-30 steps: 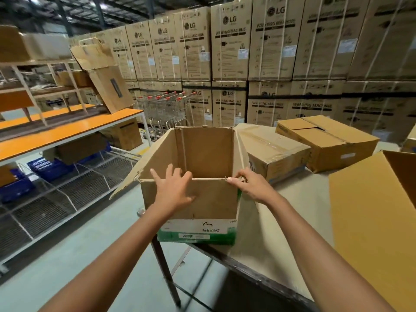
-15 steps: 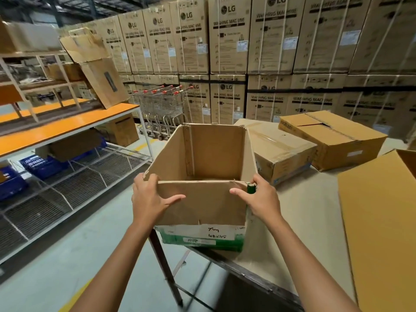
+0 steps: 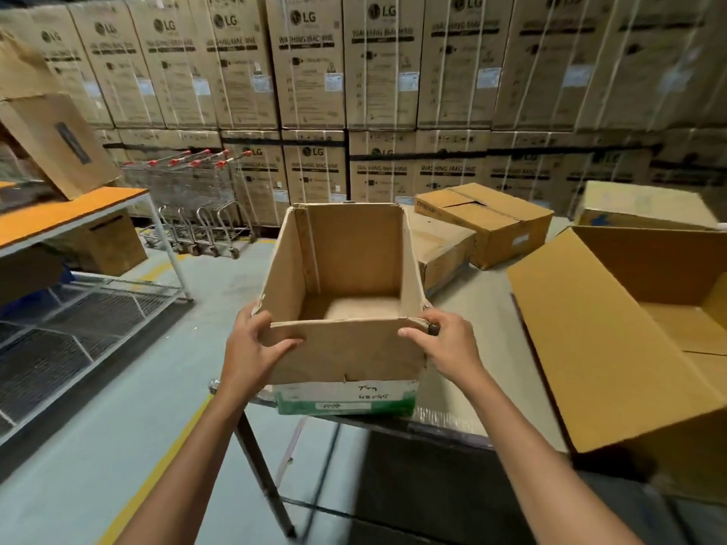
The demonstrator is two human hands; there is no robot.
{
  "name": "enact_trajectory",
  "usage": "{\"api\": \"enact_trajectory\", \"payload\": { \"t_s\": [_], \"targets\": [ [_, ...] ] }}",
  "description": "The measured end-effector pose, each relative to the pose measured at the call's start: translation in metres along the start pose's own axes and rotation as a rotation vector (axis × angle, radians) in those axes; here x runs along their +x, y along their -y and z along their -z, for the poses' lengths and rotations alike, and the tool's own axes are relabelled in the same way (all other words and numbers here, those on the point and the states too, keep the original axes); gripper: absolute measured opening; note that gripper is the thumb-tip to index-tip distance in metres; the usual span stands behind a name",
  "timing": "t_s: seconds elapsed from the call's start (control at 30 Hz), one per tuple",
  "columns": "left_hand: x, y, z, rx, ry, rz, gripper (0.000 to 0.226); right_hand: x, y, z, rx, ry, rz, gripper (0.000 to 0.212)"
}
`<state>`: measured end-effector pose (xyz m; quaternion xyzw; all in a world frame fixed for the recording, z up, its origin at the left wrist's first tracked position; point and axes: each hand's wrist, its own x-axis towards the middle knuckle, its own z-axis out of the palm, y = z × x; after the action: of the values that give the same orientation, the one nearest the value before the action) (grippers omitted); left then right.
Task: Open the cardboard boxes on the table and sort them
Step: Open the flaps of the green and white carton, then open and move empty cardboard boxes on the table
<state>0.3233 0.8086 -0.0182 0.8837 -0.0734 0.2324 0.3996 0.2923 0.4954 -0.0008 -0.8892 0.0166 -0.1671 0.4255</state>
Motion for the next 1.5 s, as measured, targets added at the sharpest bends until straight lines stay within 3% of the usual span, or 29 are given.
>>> {"api": "enact_trajectory", "payload": {
  "t_s": [0.17, 0.33, 0.53, 0.63, 0.77, 0.93, 1.23, 1.5],
  "targets": [
    [0.003, -0.012, -0.012, -0.078, 0.113, -0.109, 0.04, -0.039, 0.005, 0.026, -0.089, -0.091, -0.083, 0.026],
    [0.021, -0.017, -0.025, -0.016, 0.167, -0.111, 0.05, -0.054, 0.014, 0.02, -0.183, -0.193, -0.203, 0.028],
    [0.024, -0.014, -0.019, 0.091, 0.205, -0.085, 0.056, -0.051, 0.038, 0.004, -0.195, -0.234, -0.308, 0.038],
    [0.018, -0.018, -0.008, 0.146, 0.261, -0.097, 0.063, -0.061, 0.042, 0.002, -0.226, -0.219, -0.326, 0.056],
    [-0.012, -0.024, 0.02, 0.01, 0.167, -0.135, 0.077, -0.09, 0.063, -0.008, -0.068, -0.298, -0.272, 0.063],
    [-0.091, -0.036, 0.059, -0.201, 0.001, -0.089, 0.054, -0.145, 0.097, -0.035, 0.094, -0.367, -0.098, 0.057],
    [-0.208, 0.018, 0.122, -0.227, -0.064, 0.058, 0.045, -0.243, 0.125, -0.098, 0.355, -0.109, 0.004, 0.042],
    [-0.242, 0.122, 0.181, -0.129, -0.096, 0.234, 0.048, -0.264, 0.137, -0.208, 0.271, 0.103, 0.046, 0.06]
  ]
}}
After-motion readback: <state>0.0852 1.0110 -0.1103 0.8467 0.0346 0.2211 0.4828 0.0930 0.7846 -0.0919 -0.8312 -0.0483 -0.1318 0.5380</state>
